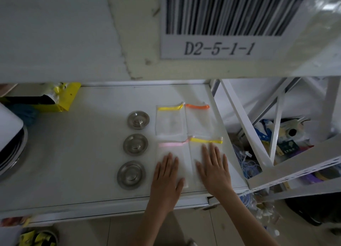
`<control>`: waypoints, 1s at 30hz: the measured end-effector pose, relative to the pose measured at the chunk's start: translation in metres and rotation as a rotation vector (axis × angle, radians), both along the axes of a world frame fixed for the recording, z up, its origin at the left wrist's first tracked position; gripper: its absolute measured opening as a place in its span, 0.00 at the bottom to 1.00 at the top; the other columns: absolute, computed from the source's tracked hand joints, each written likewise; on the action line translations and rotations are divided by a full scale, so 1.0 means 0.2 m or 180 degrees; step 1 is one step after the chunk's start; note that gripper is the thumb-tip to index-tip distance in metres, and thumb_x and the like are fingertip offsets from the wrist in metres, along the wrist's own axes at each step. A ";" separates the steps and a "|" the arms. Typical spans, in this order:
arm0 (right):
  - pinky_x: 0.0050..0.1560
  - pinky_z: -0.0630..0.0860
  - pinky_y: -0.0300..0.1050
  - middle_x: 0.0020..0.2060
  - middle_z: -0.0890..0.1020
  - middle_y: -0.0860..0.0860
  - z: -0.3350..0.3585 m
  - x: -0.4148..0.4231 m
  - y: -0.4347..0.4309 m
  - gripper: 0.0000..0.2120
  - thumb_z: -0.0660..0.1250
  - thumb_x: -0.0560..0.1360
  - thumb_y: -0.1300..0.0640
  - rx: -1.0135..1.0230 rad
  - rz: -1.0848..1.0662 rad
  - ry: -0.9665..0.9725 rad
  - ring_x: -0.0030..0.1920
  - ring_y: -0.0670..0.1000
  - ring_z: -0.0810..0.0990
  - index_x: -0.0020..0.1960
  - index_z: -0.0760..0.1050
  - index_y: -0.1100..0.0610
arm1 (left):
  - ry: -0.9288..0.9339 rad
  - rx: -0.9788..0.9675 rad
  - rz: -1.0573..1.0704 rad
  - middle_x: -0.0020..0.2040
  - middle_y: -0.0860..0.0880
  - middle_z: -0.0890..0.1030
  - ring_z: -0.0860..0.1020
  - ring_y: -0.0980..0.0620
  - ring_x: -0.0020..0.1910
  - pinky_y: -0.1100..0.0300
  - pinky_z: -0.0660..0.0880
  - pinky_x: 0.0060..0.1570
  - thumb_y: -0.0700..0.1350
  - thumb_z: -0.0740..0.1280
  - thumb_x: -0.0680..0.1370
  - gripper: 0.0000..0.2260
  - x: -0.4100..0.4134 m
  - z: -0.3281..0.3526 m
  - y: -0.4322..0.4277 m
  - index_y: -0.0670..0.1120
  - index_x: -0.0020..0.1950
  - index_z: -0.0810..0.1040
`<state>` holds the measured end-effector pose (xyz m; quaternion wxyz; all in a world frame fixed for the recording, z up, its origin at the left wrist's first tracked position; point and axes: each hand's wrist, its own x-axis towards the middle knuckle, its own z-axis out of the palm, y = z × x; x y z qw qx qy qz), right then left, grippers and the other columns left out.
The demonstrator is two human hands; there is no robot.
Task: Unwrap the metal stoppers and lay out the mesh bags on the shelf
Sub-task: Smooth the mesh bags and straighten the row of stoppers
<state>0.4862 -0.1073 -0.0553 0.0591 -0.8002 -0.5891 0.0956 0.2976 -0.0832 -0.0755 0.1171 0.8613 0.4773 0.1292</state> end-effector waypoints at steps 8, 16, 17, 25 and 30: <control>0.78 0.39 0.56 0.79 0.40 0.54 0.00 0.02 -0.03 0.34 0.34 0.76 0.35 -0.0112 0.0104 -0.0077 0.78 0.53 0.36 0.78 0.35 0.48 | 0.0026 -0.0135 -0.0012 0.78 0.41 0.63 0.53 0.48 0.77 0.48 0.53 0.71 0.54 0.56 0.78 0.29 -0.01 0.02 0.00 0.42 0.77 0.65; 0.77 0.39 0.57 0.79 0.39 0.52 0.08 -0.04 -0.01 0.32 0.42 0.80 0.39 0.0434 0.0057 0.0006 0.78 0.51 0.36 0.79 0.37 0.51 | -0.0401 0.0063 0.0082 0.81 0.46 0.51 0.46 0.49 0.80 0.47 0.46 0.75 0.55 0.54 0.83 0.28 -0.03 0.14 -0.01 0.46 0.80 0.55; 0.77 0.39 0.56 0.79 0.40 0.52 0.12 -0.08 0.01 0.32 0.44 0.81 0.41 0.0575 0.0159 0.0071 0.78 0.50 0.36 0.79 0.38 0.51 | -0.0525 0.0109 0.0182 0.81 0.46 0.50 0.45 0.49 0.80 0.47 0.45 0.76 0.55 0.55 0.83 0.29 -0.04 0.18 -0.01 0.46 0.80 0.54; 0.77 0.54 0.51 0.78 0.59 0.53 0.26 -0.54 0.50 0.29 0.59 0.81 0.48 0.0902 0.0981 0.1159 0.78 0.52 0.55 0.78 0.56 0.56 | -0.0963 0.0080 0.1392 0.79 0.40 0.57 0.53 0.44 0.79 0.54 0.44 0.77 0.61 0.62 0.73 0.39 -0.45 0.18 0.00 0.39 0.78 0.60; 0.77 0.54 0.54 0.79 0.53 0.55 0.17 -0.74 0.79 0.28 0.56 0.81 0.45 0.0336 0.1332 0.0981 0.79 0.56 0.50 0.78 0.54 0.51 | -0.0656 0.0050 0.1002 0.80 0.42 0.56 0.54 0.44 0.79 0.55 0.46 0.77 0.60 0.56 0.79 0.33 -0.56 0.07 -0.08 0.41 0.78 0.60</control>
